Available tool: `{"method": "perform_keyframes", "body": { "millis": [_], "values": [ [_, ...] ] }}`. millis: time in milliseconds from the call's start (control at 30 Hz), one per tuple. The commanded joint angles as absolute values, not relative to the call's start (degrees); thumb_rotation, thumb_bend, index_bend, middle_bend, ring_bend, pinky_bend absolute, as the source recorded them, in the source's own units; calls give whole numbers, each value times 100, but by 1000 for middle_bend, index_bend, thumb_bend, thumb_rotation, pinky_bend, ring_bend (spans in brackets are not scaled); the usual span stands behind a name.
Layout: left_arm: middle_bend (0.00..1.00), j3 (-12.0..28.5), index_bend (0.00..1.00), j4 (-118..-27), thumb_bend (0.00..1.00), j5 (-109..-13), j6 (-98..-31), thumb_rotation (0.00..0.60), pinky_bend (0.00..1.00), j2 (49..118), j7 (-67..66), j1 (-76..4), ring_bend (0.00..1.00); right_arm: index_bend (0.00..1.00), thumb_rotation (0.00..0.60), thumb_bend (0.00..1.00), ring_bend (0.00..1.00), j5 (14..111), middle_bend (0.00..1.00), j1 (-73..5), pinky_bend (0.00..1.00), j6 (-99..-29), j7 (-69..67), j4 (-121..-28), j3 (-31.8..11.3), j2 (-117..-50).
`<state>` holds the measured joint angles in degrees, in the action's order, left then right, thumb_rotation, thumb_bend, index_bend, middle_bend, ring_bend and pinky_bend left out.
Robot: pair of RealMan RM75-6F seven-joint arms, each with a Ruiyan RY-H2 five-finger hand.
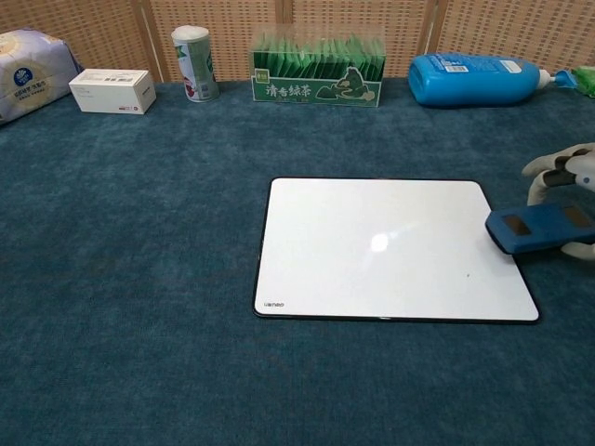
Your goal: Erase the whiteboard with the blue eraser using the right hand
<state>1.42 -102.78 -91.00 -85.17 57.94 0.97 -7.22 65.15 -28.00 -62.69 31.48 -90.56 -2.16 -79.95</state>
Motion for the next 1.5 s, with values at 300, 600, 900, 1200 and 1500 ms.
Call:
{"method": "perform_keyframes", "body": {
  "millis": [300, 600, 900, 1200, 1500],
  "values": [
    [285, 120, 356, -10252, 265, -9086, -8580, 600, 78, 5753, 179, -664, 262, 753, 600, 401, 0, 6440, 128, -3016, 0, -6123, 3494, -9012, -281, -8532],
    [285, 149, 356, -10208, 264, -9099, -8508, 600, 78, 5789, 225, -732, 262, 752, 600, 400, 0, 6473, 128, -2811, 0, -6423, 3680, -9183, -84, -8531],
    [282, 160, 355, -10176, 262, -9102, -8426, 600, 78, 5842, 224, -799, 261, 751, 600, 399, 0, 6576, 128, -2586, 0, -6647, 3880, -9417, 172, -8568],
    [281, 149, 355, -10154, 264, -9094, -8499, 600, 77, 5831, 268, -755, 262, 751, 600, 399, 0, 6584, 128, -2750, 0, -6451, 4077, -9398, 77, -8649],
    [281, 123, 356, -10053, 264, -9062, -8586, 600, 77, 5825, 371, -674, 262, 751, 600, 401, 0, 6379, 128, -3045, 0, -6151, 4267, -9271, -156, -8742]
  ]
}}
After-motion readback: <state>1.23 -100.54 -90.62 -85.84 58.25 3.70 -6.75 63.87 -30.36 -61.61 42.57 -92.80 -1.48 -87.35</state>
